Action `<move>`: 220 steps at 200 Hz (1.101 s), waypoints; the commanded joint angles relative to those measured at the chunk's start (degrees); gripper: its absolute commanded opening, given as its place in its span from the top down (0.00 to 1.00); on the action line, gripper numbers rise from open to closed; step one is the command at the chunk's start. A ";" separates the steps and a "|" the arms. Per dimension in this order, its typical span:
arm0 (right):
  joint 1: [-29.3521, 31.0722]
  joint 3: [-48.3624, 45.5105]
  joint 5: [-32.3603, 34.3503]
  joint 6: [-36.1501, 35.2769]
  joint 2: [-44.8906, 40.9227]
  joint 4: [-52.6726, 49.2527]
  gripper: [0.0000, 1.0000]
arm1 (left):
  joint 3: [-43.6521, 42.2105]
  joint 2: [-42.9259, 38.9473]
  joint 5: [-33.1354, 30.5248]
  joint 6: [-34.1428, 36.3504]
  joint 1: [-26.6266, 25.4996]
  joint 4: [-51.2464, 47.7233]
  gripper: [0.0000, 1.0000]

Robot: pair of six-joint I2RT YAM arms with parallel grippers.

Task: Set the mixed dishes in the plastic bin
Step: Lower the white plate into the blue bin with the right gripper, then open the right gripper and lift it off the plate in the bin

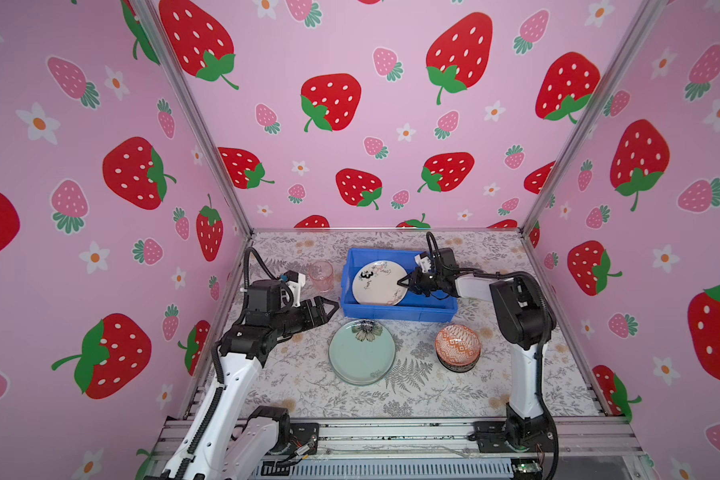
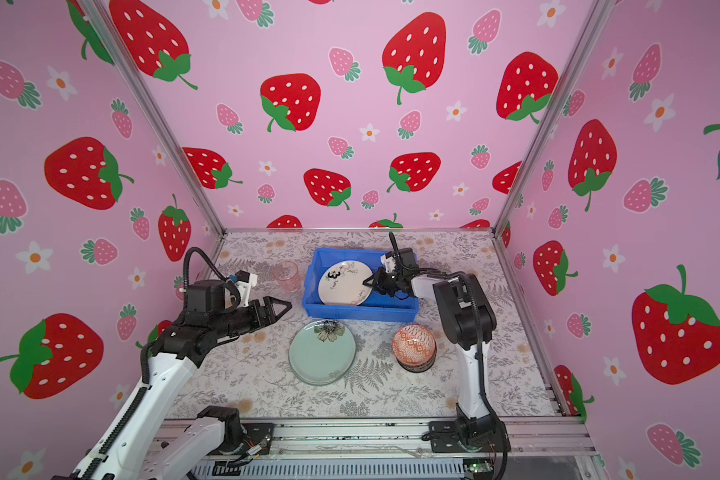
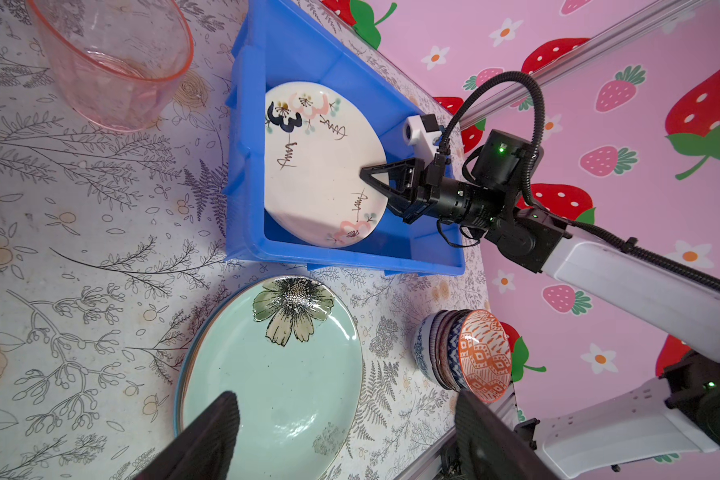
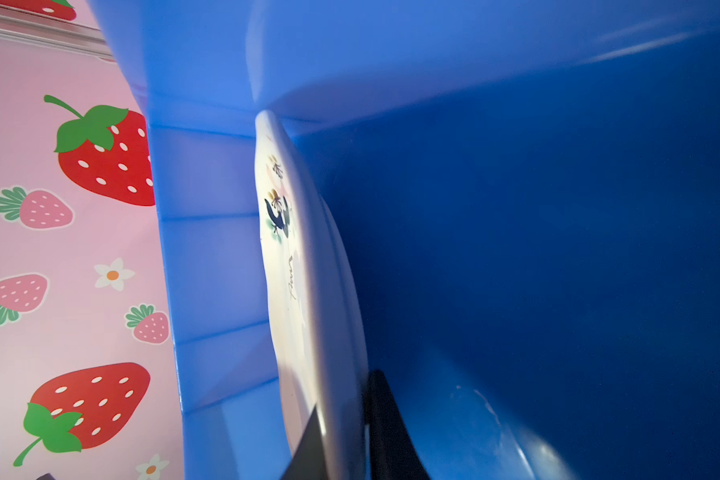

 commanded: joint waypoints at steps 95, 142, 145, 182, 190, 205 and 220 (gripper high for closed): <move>0.81 0.45 -0.54 -2.67 -1.89 1.25 0.57 | -1.49 -2.10 1.16 -0.38 0.27 0.36 0.16; 0.81 1.26 4.38 -7.88 -4.94 -6.33 0.49 | -1.30 -2.45 1.10 -0.34 0.35 -0.13 0.16; 0.81 1.28 4.78 -8.13 -5.10 -6.81 0.49 | -1.32 -2.46 1.07 -0.30 0.31 -0.25 0.16; 0.94 1.90 9.48 -11.52 -8.00 -11.49 0.44 | -1.09 -2.44 0.89 -0.20 0.33 -0.65 0.16; 0.98 2.07 10.65 -12.48 -8.79 -12.68 0.43 | -1.06 -2.53 0.76 -0.04 0.29 -0.87 0.16; 1.20 2.17 12.74 -14.03 -10.40 -14.72 0.42 | -0.69 -2.53 0.17 0.56 0.30 -1.93 0.16; 1.49 1.86 14.04 -15.71 -12.27 -16.06 0.42 | -0.02 -2.46 -1.42 1.18 0.33 -3.61 0.14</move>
